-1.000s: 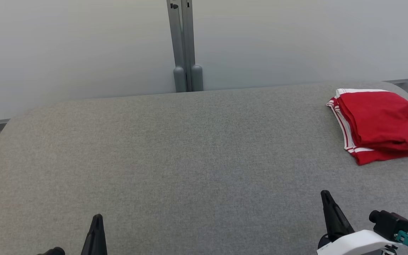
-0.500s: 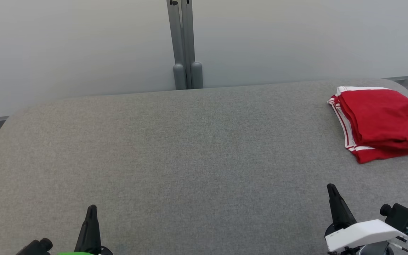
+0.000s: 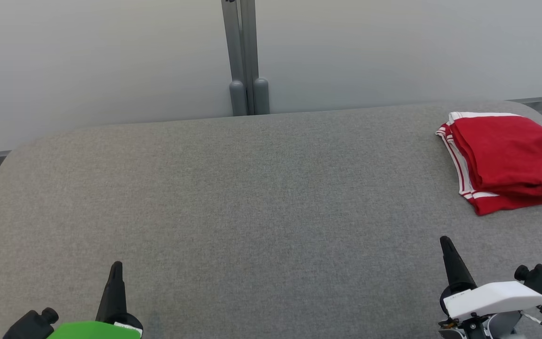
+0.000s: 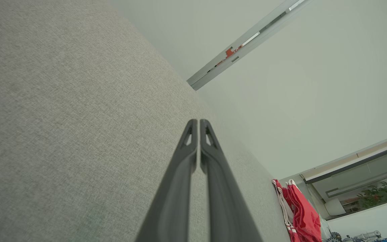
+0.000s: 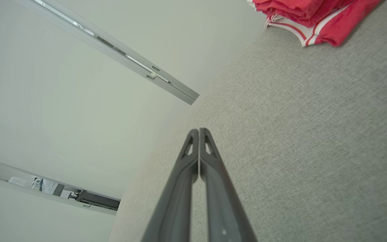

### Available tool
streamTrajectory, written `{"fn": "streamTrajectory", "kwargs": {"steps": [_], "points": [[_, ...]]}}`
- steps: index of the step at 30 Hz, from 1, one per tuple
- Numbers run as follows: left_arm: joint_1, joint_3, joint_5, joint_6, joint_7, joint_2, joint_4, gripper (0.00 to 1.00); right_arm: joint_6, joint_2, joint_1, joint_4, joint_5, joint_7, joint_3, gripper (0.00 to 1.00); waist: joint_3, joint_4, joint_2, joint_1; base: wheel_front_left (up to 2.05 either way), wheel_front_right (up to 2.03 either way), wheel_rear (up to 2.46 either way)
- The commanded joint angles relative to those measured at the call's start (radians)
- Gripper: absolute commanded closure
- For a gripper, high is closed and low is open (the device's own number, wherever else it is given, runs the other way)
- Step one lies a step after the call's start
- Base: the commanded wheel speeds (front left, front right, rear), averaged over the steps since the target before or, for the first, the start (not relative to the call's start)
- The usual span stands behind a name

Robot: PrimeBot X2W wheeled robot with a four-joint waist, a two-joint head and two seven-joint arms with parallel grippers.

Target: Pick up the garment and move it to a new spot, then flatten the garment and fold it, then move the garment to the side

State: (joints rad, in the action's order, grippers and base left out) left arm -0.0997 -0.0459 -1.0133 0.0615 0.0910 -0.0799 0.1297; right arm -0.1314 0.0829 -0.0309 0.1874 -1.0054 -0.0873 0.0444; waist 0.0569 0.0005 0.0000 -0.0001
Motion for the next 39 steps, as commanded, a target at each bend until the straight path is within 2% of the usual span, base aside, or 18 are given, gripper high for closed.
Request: {"fn": "streamTrajectory", "kwargs": {"steps": [1,39], "points": [[0.032,0.008,-0.037,0.008,-0.007,-0.011,-0.004,1.00,0.000,0.005,0.027,-0.006,-0.035,0.008,-0.007,1.00,-0.001,0.000,0.0000,0.0001,0.00,0.00,0.00],[0.142,0.071,-0.401,0.046,-0.103,-0.010,0.067,1.00,0.001,0.000,0.096,0.031,-0.399,0.106,-0.075,1.00,-0.032,0.000,0.0000,0.0001,0.00,0.00,0.00]]}}
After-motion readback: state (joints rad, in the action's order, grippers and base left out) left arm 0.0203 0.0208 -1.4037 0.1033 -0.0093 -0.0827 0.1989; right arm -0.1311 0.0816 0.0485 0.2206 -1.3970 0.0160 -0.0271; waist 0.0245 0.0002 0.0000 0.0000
